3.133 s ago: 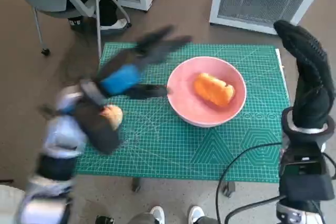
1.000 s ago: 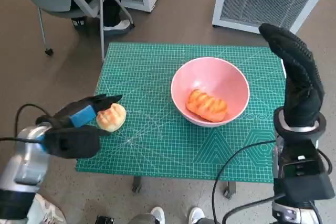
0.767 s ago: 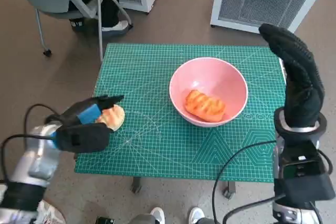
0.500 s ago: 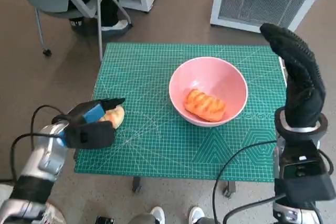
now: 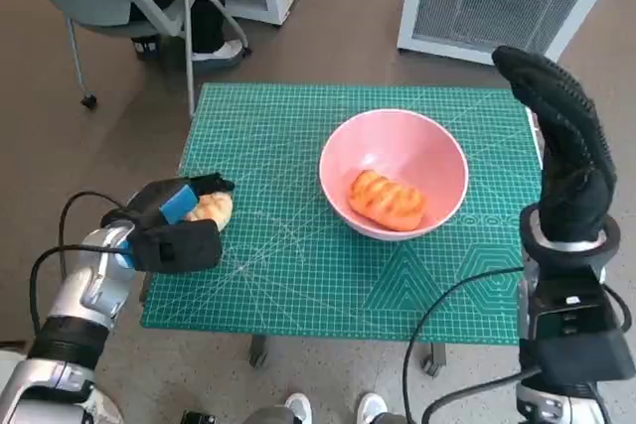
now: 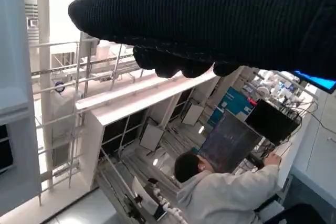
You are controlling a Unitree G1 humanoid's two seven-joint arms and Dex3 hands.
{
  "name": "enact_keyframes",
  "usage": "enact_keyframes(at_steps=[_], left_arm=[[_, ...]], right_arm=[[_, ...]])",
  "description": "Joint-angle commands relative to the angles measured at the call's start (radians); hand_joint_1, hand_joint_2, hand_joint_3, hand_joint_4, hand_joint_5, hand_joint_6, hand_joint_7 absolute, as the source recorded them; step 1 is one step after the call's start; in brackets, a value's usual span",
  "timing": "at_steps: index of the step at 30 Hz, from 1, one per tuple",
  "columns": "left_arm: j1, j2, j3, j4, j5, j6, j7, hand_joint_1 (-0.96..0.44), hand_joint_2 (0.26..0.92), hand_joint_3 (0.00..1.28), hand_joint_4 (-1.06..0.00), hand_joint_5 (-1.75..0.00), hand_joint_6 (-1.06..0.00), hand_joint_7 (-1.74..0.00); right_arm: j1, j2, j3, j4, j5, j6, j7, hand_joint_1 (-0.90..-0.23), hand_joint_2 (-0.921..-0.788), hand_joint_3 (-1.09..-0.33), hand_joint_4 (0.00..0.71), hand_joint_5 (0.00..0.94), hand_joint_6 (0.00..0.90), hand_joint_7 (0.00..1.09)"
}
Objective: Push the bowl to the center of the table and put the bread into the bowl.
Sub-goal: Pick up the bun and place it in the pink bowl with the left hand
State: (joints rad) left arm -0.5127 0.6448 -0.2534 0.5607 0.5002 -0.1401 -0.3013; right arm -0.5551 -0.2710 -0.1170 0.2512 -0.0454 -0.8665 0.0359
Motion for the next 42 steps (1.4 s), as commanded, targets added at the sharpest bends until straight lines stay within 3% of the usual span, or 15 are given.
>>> enact_keyframes(at_steps=[1,13,19,23,32,42], left_arm=[[0.033,0.024,0.018,-0.063,-0.018,-0.013,-0.020,0.00,0.921,0.17,-0.62,-1.31,-0.48,-1.22],[0.036,0.025,0.121,-0.371,-0.086,0.031,-0.055,0.00,0.921,0.15,-0.62,-1.30,-0.51,-1.22],[-0.008,-0.022,0.151,-0.575,-0.097,0.133,-0.069,0.00,0.920,0.09,-0.69,-1.22,-0.58,-1.15],[-0.067,-0.091,0.137,-0.661,-0.082,0.151,-0.031,0.00,0.920,0.06,-0.73,-1.17,-0.62,-1.12],[-0.194,-0.210,0.063,-0.582,-0.053,0.000,0.073,0.00,0.920,0.02,-0.76,-1.13,-0.67,-1.07],[-0.238,-0.241,0.048,-0.510,-0.051,-0.071,0.081,0.00,0.920,0.03,-0.74,-1.14,-0.67,-1.08]], right_arm=[[0.017,0.002,-0.002,0.009,-0.011,0.008,-0.001,-0.549,-0.921,-0.747,0.320,0.003,0.007,0.65],[0.006,0.004,-0.001,0.030,-0.011,-0.005,-0.001,-0.552,-0.921,-0.747,0.320,0.003,0.006,0.65],[-0.002,0.003,-0.001,0.046,-0.006,-0.013,0.001,-0.556,-0.921,-0.746,0.319,0.002,0.006,0.65],[-0.009,0.007,0.001,0.054,-0.011,-0.017,-0.003,-0.559,-0.921,-0.745,0.319,0.002,0.005,0.65],[-0.022,0.021,0.011,0.066,-0.016,-0.020,-0.005,-0.564,-0.921,-0.747,0.318,0.001,0.003,0.66],[-0.029,0.026,0.014,0.073,-0.020,-0.020,-0.007,-0.570,-0.921,-0.748,0.319,0.001,-0.001,0.67]])
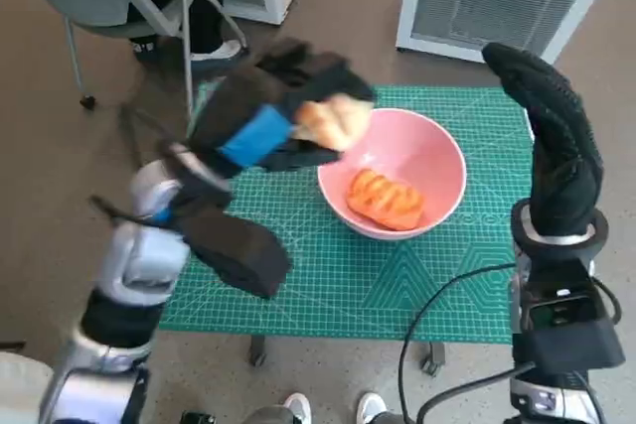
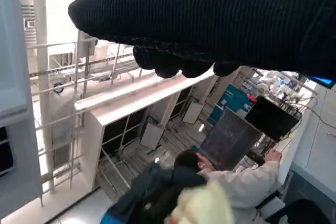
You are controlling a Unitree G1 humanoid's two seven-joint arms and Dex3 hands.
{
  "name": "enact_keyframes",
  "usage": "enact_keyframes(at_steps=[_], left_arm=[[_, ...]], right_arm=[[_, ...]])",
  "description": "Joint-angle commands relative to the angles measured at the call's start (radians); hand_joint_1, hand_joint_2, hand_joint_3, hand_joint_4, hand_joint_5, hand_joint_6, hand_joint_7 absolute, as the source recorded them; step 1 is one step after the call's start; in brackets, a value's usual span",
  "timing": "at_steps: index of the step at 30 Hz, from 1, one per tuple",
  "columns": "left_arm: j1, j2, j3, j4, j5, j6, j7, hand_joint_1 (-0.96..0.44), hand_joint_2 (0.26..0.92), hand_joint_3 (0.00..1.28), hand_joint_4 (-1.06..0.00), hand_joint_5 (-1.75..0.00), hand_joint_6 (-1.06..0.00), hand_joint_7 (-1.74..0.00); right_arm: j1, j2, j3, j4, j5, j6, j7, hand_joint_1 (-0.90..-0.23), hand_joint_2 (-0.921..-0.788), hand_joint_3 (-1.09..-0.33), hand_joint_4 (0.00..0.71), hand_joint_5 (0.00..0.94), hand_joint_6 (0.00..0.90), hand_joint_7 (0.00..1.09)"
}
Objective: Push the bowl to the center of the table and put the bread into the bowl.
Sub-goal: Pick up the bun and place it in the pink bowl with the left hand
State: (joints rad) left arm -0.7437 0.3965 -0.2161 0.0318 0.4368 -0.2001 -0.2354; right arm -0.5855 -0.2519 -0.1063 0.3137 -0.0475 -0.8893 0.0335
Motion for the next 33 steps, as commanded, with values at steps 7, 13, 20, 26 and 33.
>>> enact_keyframes(at_steps=[7,13,20,26,33], left_arm=[[-0.187,-0.148,-0.116,0.359,0.016,-0.101,0.000,0.00,0.921,0.16,-0.57,-1.31,-0.53,-1.24],[-0.272,-0.165,-0.204,0.534,0.094,-0.135,-0.033,-0.15,0.915,0.23,-0.31,-0.58,-0.29,-1.00],[-0.345,-0.181,-0.250,0.649,0.107,-0.137,-0.129,-0.27,0.921,0.11,-0.12,-0.04,-0.17,-0.22],[-0.355,-0.201,-0.251,0.703,0.104,-0.153,-0.120,-0.33,0.921,0.11,-0.09,0.00,-0.16,-0.15],[-0.354,-0.214,-0.224,0.746,0.066,-0.166,-0.125,-0.35,0.921,0.11,-0.09,0.00,-0.17,-0.13]], right_arm=[[-0.003,0.004,0.007,0.012,-0.022,0.014,-0.005,-0.568,-0.921,-0.751,0.319,0.001,-0.001,0.67],[0.008,-0.001,0.001,-0.010,-0.022,0.024,-0.004,-0.571,-0.921,-0.751,0.320,0.002,-0.001,0.67],[0.028,-0.006,-0.007,-0.059,-0.029,0.057,-0.007,-0.566,-0.921,-0.750,0.321,0.002,-0.001,0.66],[0.045,-0.012,-0.016,-0.097,-0.030,0.082,-0.007,-0.569,-0.921,-0.748,0.322,0.002,-0.001,0.65],[0.061,-0.014,-0.020,-0.135,-0.025,0.105,-0.004,-0.574,-0.921,-0.745,0.327,0.004,-0.001,0.64]])
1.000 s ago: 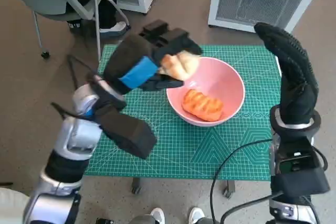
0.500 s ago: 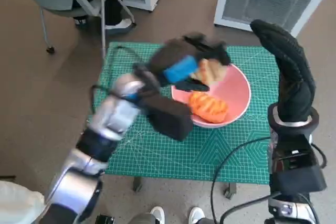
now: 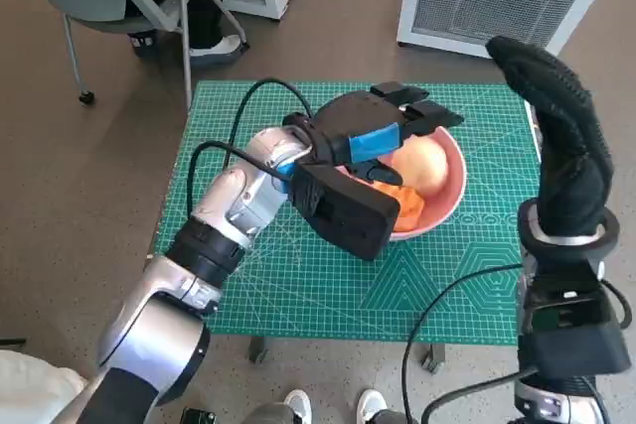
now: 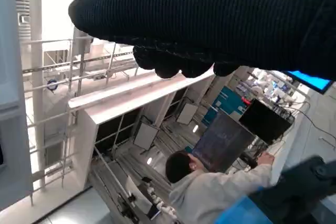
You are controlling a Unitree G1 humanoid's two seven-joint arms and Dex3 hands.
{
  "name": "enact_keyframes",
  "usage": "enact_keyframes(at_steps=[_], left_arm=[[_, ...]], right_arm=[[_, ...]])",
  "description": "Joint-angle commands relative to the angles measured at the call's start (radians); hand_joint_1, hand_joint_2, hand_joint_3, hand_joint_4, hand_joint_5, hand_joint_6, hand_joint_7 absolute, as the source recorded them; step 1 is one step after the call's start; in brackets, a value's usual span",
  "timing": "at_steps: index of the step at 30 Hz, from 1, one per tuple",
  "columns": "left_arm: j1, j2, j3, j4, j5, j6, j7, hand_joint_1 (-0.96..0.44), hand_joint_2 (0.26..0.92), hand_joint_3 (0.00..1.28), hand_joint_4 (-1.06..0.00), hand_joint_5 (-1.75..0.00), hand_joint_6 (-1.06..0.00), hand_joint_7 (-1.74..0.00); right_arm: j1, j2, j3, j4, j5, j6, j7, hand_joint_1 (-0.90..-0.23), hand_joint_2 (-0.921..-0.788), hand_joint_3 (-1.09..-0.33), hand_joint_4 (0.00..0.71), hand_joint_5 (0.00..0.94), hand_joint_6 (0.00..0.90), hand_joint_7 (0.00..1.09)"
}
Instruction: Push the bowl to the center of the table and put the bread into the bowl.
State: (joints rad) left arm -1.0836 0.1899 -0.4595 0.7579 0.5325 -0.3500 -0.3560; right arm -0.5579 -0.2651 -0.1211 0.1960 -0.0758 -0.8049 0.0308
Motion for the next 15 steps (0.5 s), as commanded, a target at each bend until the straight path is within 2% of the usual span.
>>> enact_keyframes(at_steps=[1,7,11,15], left_arm=[[-0.014,-0.007,0.024,0.023,-0.036,-0.019,-0.007,-0.35,0.921,0.11,-0.09,0.00,-0.17,-0.13],[0.010,0.009,0.088,-0.022,-0.126,-0.017,-0.047,-0.35,0.921,0.12,-0.08,0.00,-0.18,-0.13],[0.037,0.018,0.147,-0.043,-0.208,-0.041,-0.061,-0.37,0.921,0.13,-0.09,0.00,-0.20,-0.13],[0.068,0.014,0.225,-0.036,-0.308,-0.104,-0.048,-0.39,0.921,0.16,-0.12,-0.02,-0.23,-0.14]], right_arm=[[0.035,-0.001,-0.006,-0.021,0.004,0.023,-0.001,-0.574,-0.921,-0.745,0.327,0.004,-0.001,0.64],[0.033,-0.001,-0.006,-0.024,0.010,0.020,0.001,-0.568,-0.921,-0.741,0.327,0.004,-0.001,0.64],[0.026,0.000,-0.005,-0.018,0.029,0.015,0.007,-0.562,-0.921,-0.739,0.324,0.002,-0.001,0.64],[0.018,-0.002,-0.005,-0.013,0.041,0.014,0.010,-0.555,-0.921,-0.739,0.322,0.001,-0.001,0.64]])
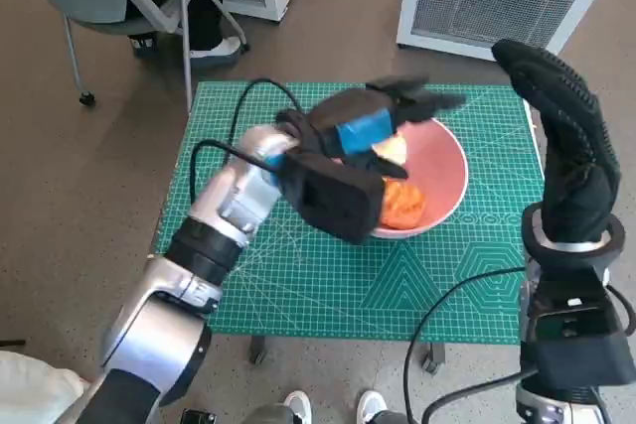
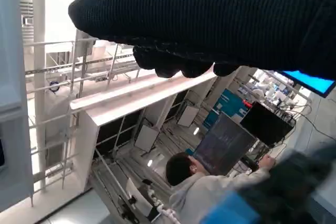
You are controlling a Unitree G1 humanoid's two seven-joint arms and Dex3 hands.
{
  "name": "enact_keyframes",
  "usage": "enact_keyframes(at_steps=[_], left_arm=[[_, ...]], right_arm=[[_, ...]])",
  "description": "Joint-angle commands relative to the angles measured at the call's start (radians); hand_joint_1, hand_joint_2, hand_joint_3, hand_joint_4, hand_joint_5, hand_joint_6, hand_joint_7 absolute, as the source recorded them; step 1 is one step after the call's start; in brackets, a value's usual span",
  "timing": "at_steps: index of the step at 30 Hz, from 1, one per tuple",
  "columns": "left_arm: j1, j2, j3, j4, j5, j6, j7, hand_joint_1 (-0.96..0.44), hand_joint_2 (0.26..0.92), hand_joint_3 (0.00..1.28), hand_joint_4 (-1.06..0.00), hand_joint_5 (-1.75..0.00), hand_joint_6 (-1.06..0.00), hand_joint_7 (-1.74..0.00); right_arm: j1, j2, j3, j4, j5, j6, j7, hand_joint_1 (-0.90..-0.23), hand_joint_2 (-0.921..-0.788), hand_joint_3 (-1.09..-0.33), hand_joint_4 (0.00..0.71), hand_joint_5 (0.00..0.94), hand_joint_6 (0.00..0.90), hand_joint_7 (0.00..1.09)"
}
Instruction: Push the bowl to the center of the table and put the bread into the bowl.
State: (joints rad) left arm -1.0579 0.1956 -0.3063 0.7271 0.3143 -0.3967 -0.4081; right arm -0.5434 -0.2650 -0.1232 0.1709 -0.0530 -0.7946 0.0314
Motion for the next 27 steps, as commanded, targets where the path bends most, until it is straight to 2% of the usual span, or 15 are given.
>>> enact_keyframes(at_steps=[1,4,7,12,14,20,27], left_arm=[[0.057,0.005,0.098,-0.013,-0.122,-0.081,0.012,-0.39,0.921,0.16,-0.12,-0.02,-0.23,-0.14],[0.095,-0.006,0.157,-0.048,-0.202,-0.119,0.019,-0.38,0.921,0.20,-0.19,-0.04,-0.26,-0.15],[0.143,-0.029,0.209,-0.127,-0.297,-0.110,0.010,-0.36,0.921,0.23,-0.21,-0.05,-0.27,-0.16],[0.232,-0.076,0.272,-0.249,-0.439,-0.085,0.007,-0.34,0.921,0.29,-0.26,-0.03,-0.09,-0.53],[0.276,-0.094,0.292,-0.300,-0.488,-0.090,0.009,-0.34,0.921,0.31,-0.26,-0.03,-0.06,-0.59],[0.349,-0.113,0.315,-0.420,-0.577,-0.045,-0.006,-0.34,0.921,0.34,-0.28,-0.03,-0.01,-0.74],[0.403,-0.113,0.323,-0.537,-0.623,0.015,-0.014,-0.34,0.921,0.37,-0.27,-0.03,0.00,-0.81]], right_arm=[[0.000,-0.003,-0.003,0.013,0.022,0.004,0.010,-0.553,-0.921,-0.739,0.321,0.001,-0.001,0.64],[-0.008,-0.005,-0.004,0.015,0.029,0.004,0.011,-0.534,-0.921,-0.742,0.321,0.001,-0.001,0.64],[-0.015,-0.005,-0.004,0.011,0.039,0.011,0.015,-0.519,-0.921,-0.744,0.321,0.001,-0.001,0.64],[-0.026,-0.003,0.001,-0.007,0.053,0.033,0.021,-0.492,-0.921,-0.752,0.321,0.001,-0.001,0.64],[-0.032,0.001,0.005,-0.018,0.057,0.047,0.023,-0.494,-0.921,-0.753,0.321,0.001,-0.001,0.64],[-0.044,0.004,0.011,-0.041,0.066,0.079,0.027,-0.503,-0.921,-0.752,0.322,0.001,0.002,0.65],[-0.055,0.009,0.016,-0.061,0.076,0.109,0.036,-0.506,-0.921,-0.747,0.322,0.001,0.002,0.66]])
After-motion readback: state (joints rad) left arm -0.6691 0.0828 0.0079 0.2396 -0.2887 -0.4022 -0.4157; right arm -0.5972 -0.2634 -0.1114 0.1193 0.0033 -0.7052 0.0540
